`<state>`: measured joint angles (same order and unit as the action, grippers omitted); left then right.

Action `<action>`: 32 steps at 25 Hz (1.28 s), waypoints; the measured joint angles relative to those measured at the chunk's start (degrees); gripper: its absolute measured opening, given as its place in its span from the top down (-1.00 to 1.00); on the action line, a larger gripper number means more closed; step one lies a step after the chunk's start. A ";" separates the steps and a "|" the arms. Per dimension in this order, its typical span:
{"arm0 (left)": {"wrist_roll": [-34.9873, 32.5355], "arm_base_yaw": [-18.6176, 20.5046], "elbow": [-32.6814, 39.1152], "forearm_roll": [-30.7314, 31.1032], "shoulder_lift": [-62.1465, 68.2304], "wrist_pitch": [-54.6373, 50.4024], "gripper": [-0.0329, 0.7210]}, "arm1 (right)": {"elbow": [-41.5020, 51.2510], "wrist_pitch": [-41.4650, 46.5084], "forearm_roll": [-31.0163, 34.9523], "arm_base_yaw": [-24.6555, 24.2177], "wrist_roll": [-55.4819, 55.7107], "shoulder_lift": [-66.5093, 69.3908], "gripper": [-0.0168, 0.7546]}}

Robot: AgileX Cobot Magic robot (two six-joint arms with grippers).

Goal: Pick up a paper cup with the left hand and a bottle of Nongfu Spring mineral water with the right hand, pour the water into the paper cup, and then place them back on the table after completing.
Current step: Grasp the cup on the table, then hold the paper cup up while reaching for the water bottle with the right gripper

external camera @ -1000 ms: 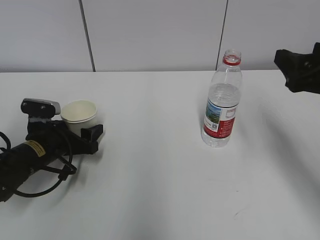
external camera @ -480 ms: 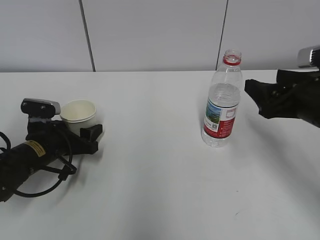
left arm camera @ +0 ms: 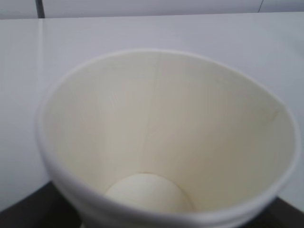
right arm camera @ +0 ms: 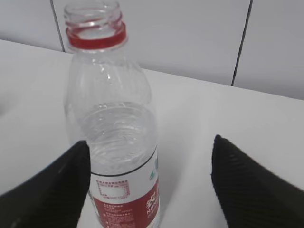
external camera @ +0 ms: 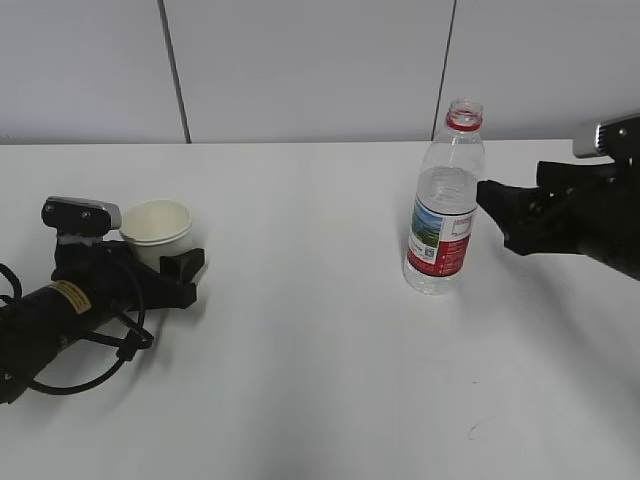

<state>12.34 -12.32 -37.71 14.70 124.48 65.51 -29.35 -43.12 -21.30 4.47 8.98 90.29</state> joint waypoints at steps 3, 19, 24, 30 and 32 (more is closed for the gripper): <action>0.00 -0.11 0.00 -0.12 0.00 0.00 -0.39 | 0.00 -1.17 -0.50 0.00 0.13 1.24 -0.56; 0.00 -0.11 0.00 -0.82 0.00 0.00 -0.39 | 0.00 -12.75 -3.66 0.00 1.07 12.20 -0.76; 0.00 -0.11 0.00 -0.82 0.00 0.00 -0.39 | -0.98 -18.95 -3.66 0.00 1.82 17.42 -0.76; 0.00 -0.11 0.00 -0.82 0.00 0.00 -0.39 | -3.95 -21.24 -3.66 0.00 2.47 22.27 -0.76; 0.00 -0.11 0.00 -0.82 0.00 0.00 -0.39 | -5.05 -21.86 -3.66 0.00 3.05 23.74 -0.76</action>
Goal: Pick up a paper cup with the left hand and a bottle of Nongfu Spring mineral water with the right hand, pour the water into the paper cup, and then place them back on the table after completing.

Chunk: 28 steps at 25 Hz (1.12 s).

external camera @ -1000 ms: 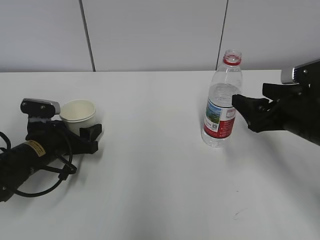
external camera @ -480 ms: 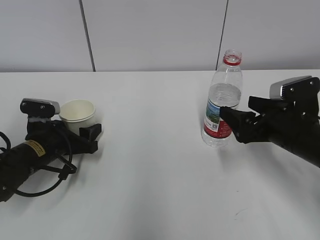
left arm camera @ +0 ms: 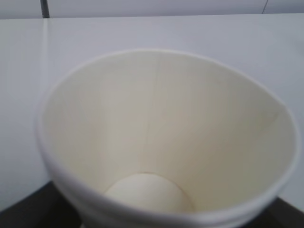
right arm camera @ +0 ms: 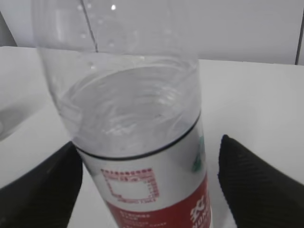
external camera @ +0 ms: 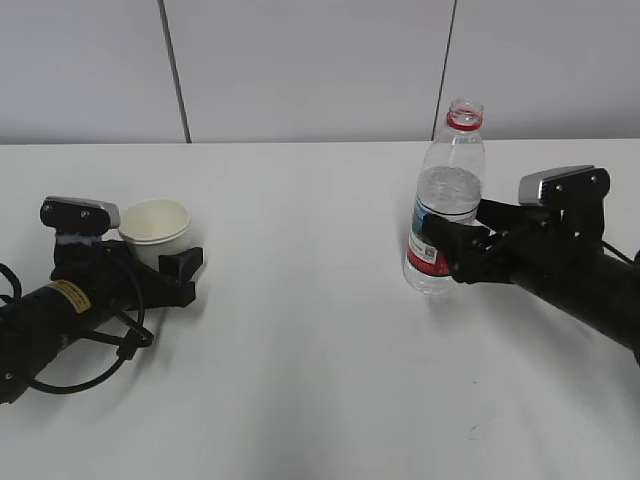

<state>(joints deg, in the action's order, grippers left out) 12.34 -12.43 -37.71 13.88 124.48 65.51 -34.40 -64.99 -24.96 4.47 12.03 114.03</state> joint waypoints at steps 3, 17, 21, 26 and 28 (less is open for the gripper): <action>0.00 0.00 0.00 0.00 0.00 0.00 -0.39 | -1.27 -0.47 -0.26 0.00 0.75 2.45 -0.76; 0.00 0.00 -0.07 0.00 0.00 0.00 -0.39 | -6.69 -0.60 -2.05 0.00 2.74 8.18 -0.66; 0.00 0.00 -0.07 0.00 0.00 0.00 -0.39 | -6.69 -0.49 -2.05 0.00 2.74 8.18 -0.43; 0.00 0.00 -0.07 0.40 0.00 0.00 -0.39 | -6.69 -0.49 -2.05 0.00 2.83 8.18 -0.26; 0.00 0.00 -0.07 0.98 0.00 0.00 -0.39 | -6.69 -0.49 -2.05 0.00 2.83 8.18 -0.24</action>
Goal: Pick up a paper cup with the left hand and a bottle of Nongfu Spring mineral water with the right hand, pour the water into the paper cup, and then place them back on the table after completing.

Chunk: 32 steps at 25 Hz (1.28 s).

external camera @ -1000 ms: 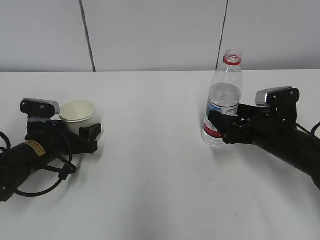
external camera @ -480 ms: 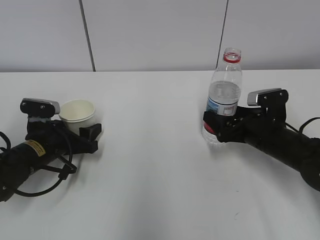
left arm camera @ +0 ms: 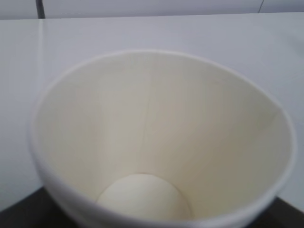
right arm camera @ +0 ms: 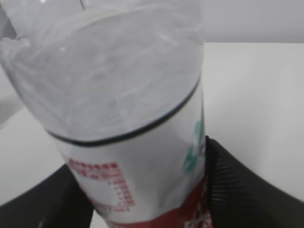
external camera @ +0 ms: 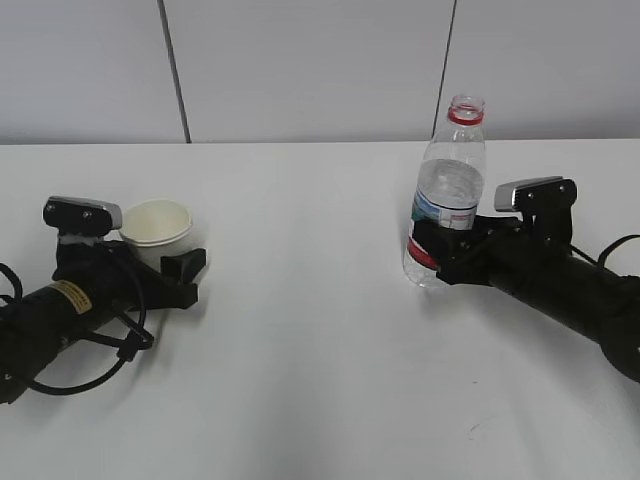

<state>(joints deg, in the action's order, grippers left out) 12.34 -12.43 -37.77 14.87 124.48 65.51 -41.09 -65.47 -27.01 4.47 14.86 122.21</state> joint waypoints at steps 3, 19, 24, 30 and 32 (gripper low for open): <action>0.00 0.00 0.00 1.19 0.00 0.00 -0.39 | -0.13 0.00 0.00 0.00 0.00 0.02 -0.23; 1.36 -0.52 0.00 9.17 -0.94 0.01 -0.32 | -0.02 8.13 -4.68 0.00 -4.24 -4.97 -0.21; 1.55 -3.04 0.00 10.43 -1.00 0.01 -0.27 | -0.73 13.06 -7.54 0.00 -4.25 -7.27 -0.21; 1.60 -5.15 0.00 10.69 -1.00 0.01 -0.19 | -0.98 14.03 -8.99 0.00 -3.97 -8.85 -0.21; 1.61 -5.52 0.00 10.89 -1.00 0.01 -0.19 | -0.98 14.28 -10.03 0.00 -3.86 -9.18 -0.20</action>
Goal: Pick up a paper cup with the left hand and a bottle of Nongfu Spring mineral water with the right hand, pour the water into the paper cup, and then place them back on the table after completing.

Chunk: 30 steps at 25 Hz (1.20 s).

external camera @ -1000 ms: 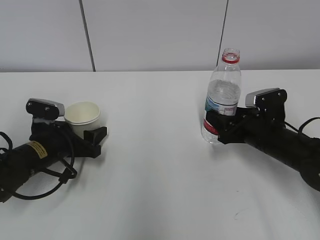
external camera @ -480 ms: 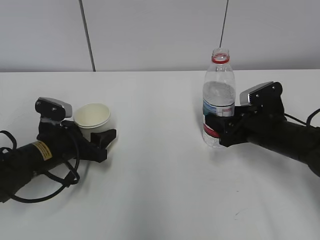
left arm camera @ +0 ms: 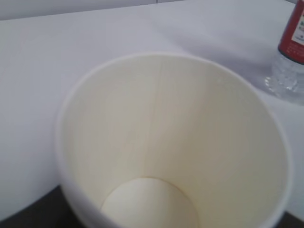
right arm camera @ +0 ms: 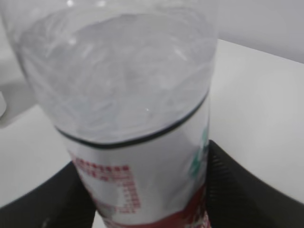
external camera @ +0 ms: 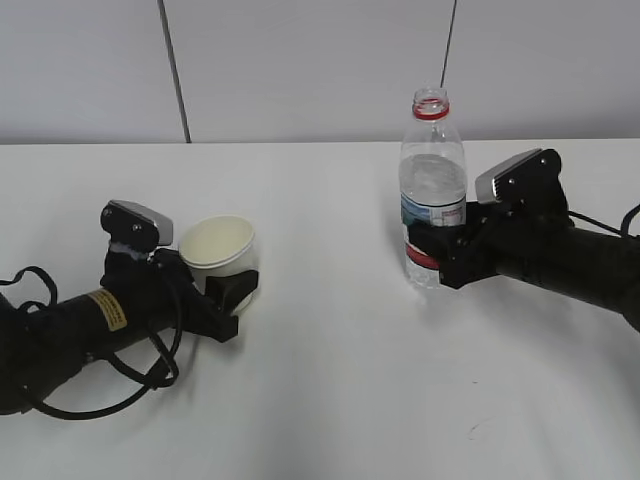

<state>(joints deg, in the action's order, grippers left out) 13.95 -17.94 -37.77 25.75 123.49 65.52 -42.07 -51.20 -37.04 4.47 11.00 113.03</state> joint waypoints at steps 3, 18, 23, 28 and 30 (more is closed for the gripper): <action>0.05 -0.63 0.00 1.40 -0.23 0.00 -0.19 | -1.00 1.28 -1.74 0.22 0.11 -0.55 -0.20; 3.29 -4.07 -0.07 4.80 -3.25 -0.03 -0.19 | -13.82 22.03 -11.43 4.84 0.22 -5.03 -0.20; 4.73 -4.07 -1.19 7.45 -3.25 -0.09 -0.19 | -16.77 23.86 -17.71 4.84 0.22 -5.03 -0.20; 5.56 -4.07 -2.97 9.21 -3.25 -0.04 -0.19 | -19.12 26.81 -22.51 4.84 0.22 -5.03 -0.20; 6.08 -4.07 -3.56 10.12 -3.25 -0.04 -0.18 | -19.52 27.50 -23.99 4.84 0.22 -5.03 -0.20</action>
<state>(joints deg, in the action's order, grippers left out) 20.03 -22.02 -41.34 35.87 120.24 65.47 -61.58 -23.69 -61.03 9.32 11.22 108.00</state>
